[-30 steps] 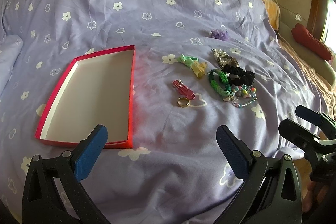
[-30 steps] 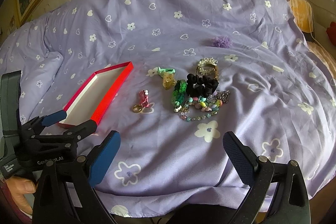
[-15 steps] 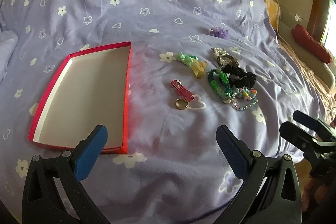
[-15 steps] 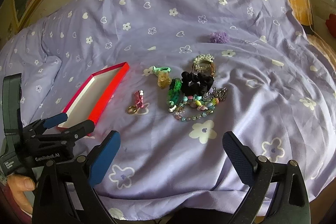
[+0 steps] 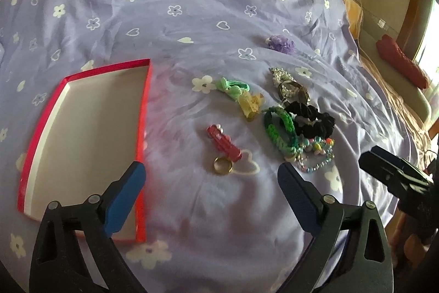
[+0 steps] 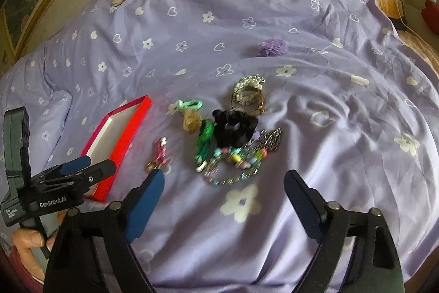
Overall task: Organize jewelry
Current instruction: 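Grasp the red hair clip with the left tool while the right tool grasps the black scrunchie, then carry both items into the red box and open both tools to release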
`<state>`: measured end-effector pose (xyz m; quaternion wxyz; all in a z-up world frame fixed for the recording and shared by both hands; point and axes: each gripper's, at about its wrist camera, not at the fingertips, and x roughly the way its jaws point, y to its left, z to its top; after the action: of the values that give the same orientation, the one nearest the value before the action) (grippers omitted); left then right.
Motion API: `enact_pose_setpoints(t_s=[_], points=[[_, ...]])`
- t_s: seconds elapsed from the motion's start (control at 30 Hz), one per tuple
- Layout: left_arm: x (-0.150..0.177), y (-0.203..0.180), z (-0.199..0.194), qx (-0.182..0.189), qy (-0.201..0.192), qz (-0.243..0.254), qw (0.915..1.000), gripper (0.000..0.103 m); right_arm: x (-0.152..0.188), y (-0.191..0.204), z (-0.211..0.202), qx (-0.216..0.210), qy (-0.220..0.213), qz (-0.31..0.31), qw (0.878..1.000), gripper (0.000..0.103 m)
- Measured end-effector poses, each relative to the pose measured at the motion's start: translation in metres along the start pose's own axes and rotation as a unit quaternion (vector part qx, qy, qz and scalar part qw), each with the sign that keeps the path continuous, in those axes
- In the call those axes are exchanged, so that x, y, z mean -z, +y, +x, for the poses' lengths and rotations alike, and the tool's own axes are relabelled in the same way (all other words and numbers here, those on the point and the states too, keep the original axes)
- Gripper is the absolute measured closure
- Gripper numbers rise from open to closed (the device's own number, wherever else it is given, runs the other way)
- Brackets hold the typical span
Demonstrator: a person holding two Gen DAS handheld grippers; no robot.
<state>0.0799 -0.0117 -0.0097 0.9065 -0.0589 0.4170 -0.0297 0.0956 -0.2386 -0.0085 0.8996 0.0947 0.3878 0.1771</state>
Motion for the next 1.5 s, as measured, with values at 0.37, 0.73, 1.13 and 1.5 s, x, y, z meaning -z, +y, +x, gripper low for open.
enact_pose_setpoints(t_s=[0.37, 0.73, 1.13, 1.5], points=[[-0.023, -0.001, 0.05, 0.015, 0.05, -0.005, 0.9986, 0.03, -0.029, -0.017, 0.045, 0.009, 0.023, 0.005, 1.0, 0.033], [-0.028, 0.002, 0.088, 0.029, 0.094, -0.007, 0.9951, 0.048, -0.04, -0.024, 0.083, 0.012, 0.057, 0.013, 0.998, 0.056], [-0.025, -0.002, 0.087, 0.06, 0.092, 0.008, 0.9939, 0.086, -0.038, -0.025, 0.079, 0.009, 0.051, 0.018, 0.998, 0.093], [-0.025, 0.014, 0.043, 0.076, 0.048, -0.006, 0.9959, 0.086, -0.044, 0.0, 0.036, -0.028, -0.005, 0.016, 0.999, 0.095]])
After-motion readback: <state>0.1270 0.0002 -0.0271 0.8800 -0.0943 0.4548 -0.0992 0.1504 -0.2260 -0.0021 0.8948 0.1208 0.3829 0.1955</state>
